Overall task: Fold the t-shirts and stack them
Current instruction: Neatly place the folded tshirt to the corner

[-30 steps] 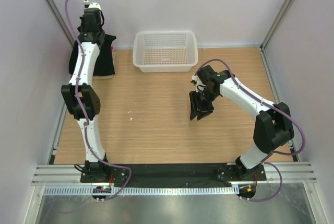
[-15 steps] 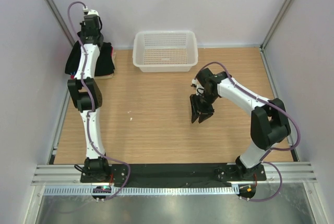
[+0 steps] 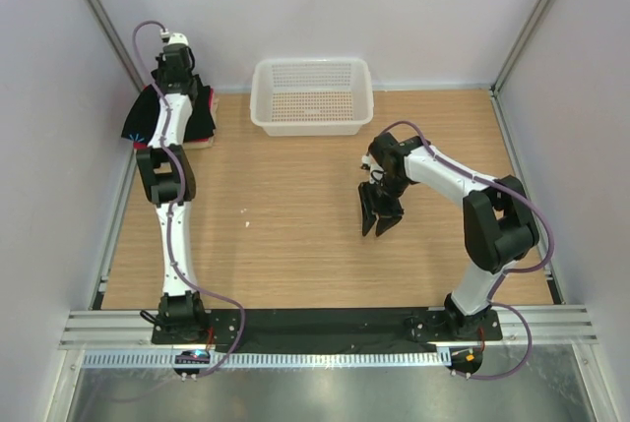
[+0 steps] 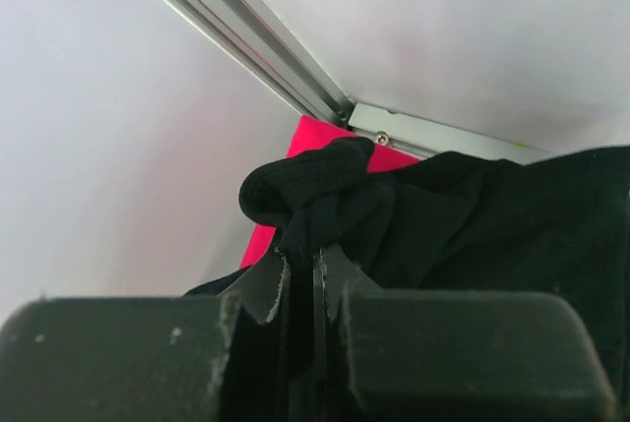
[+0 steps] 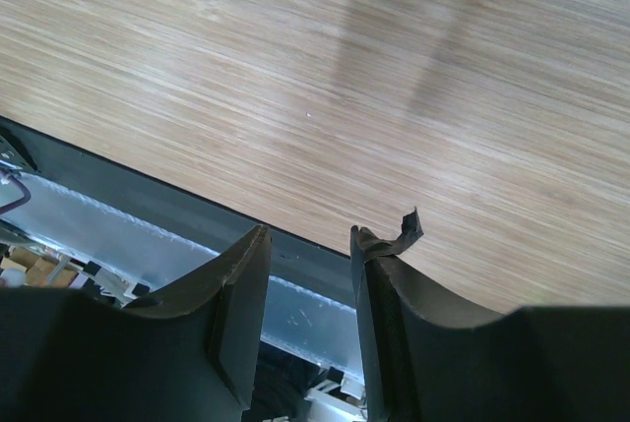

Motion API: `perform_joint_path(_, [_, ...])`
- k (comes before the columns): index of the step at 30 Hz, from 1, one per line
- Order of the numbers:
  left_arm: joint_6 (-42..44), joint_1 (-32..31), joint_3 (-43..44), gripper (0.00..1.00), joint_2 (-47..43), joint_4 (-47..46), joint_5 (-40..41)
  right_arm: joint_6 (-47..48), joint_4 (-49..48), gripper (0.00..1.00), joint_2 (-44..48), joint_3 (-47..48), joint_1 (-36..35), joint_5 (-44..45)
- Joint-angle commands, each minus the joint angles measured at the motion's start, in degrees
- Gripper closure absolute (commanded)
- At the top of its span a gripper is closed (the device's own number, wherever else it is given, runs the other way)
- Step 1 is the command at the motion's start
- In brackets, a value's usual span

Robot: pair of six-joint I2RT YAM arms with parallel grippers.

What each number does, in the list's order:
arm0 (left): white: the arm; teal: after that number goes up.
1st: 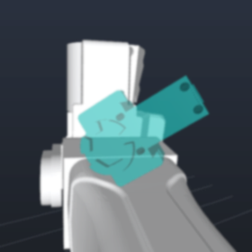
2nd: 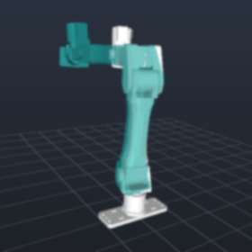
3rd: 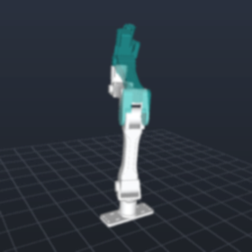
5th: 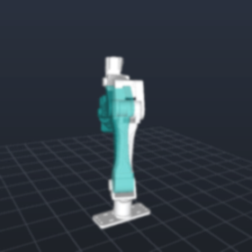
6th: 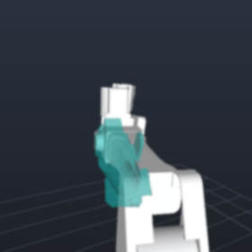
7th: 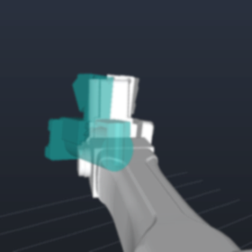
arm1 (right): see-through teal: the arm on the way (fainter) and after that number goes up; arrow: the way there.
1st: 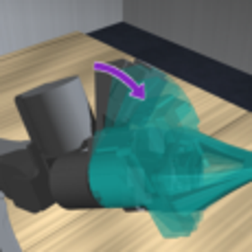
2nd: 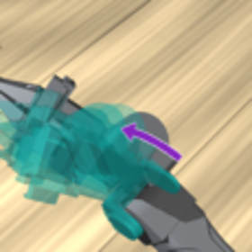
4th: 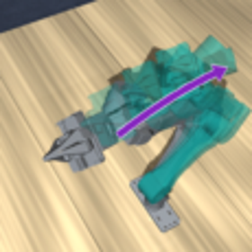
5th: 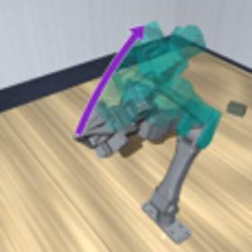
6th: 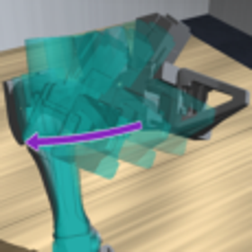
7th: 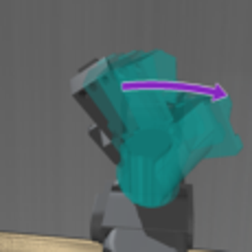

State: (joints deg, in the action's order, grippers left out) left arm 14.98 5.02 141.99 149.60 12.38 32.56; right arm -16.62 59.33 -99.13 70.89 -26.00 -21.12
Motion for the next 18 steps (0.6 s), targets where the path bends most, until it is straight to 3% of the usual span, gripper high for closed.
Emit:
perform_joint_path(1, [-2.59, 0.87, 3.9, 1.0, 0.25, -6.67, 1.37, 0.54, 0.61, 0.55, -0.45, 1.09, 0.33, -0.15])
perform_joint_path(8, [-1.98, 1.22, 3.9, 1.0, 1.13, -9.12, 6.81, 0.54, 0.88, 0.55, -0.8, 0.91, 0.69, -0.06])
perform_joint_path(10, [-1.36, 1.31, 3.9, 0.95, 0.96, -10.53, 9.7, 0.54, 0.87, 0.55, -0.97, 1.0, 0.69, -0.41])
perform_joint_path(11, [-0.84, 1.31, 3.82, 0.8, 0.78, -10.97, 11.02, 0.54, 0.79, 0.55, -0.89, 0.91, 0.69, -0.58])
perform_joint_path(14, [0.31, 1.14, 4.08, 0.54, -0.53, -12.12, 17.26, 0.45, 0.7, 0.55, -0.8, 0.83, 0.69, -0.76])
perform_joint_path(18, [0.75, 0.7, 1.64, 0.34, -4.82, -14.93, 20.18, 0.54, 0.79, 0.55, -0.1, 0.74, 0.69, -0.85])
